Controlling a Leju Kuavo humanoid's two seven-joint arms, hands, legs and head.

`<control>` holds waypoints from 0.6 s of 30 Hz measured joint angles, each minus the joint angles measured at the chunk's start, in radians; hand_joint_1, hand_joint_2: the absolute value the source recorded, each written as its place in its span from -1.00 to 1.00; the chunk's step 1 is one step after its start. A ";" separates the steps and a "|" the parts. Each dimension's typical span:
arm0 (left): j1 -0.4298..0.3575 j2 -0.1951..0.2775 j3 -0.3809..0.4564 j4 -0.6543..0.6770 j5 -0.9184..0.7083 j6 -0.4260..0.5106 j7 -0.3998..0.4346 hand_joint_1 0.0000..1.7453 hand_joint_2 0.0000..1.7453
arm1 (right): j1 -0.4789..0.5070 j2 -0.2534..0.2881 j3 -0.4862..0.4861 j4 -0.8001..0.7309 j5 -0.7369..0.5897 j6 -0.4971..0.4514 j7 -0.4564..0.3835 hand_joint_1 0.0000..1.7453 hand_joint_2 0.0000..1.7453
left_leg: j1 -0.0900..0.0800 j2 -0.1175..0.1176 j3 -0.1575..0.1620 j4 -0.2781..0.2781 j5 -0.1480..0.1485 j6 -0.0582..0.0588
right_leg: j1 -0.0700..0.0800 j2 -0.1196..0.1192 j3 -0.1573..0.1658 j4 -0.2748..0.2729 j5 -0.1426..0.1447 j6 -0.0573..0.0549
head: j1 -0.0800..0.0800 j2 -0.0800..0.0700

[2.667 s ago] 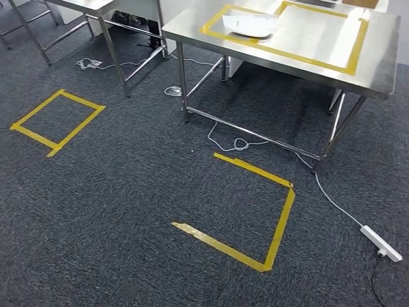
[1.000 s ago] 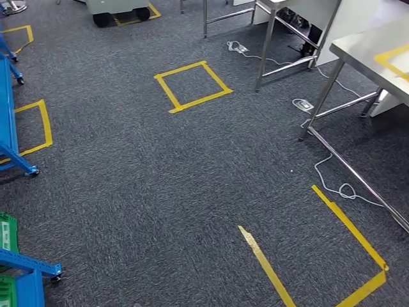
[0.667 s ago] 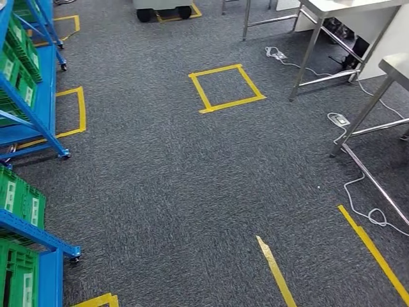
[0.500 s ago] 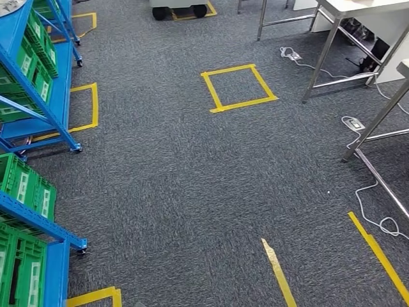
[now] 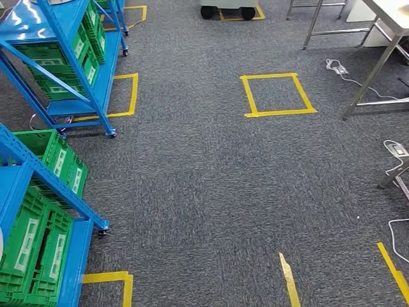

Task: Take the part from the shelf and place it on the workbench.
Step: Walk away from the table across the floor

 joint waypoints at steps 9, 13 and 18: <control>-0.005 -0.002 0.003 0.015 0.004 0.005 -0.007 -1.00 -1.00 | -0.007 0.018 0.000 0.051 0.004 0.021 -0.012 -1.00 -1.00 | 0.006 -0.111 0.005 -0.010 0.009 0.024 | -0.007 0.123 -0.157 0.264 -0.073 0.015 | 0.010 0.000; -0.007 -0.003 0.004 0.018 0.005 0.006 -0.008 -1.00 -1.00 | -0.009 0.021 0.000 0.067 0.005 0.026 -0.015 -1.00 -1.00 | 0.007 -0.155 0.005 -0.006 0.006 0.013 | -0.015 0.187 -0.069 0.048 0.031 0.010 | 0.010 0.000; -0.003 -0.003 0.005 0.025 0.007 0.011 -0.008 -1.00 -1.00 | -0.015 0.036 0.000 0.088 0.006 0.038 -0.019 -1.00 -1.00 | 0.011 -0.160 -0.017 0.017 -0.004 -0.014 | -0.014 0.170 -0.046 0.014 0.032 -0.013 | 0.006 0.000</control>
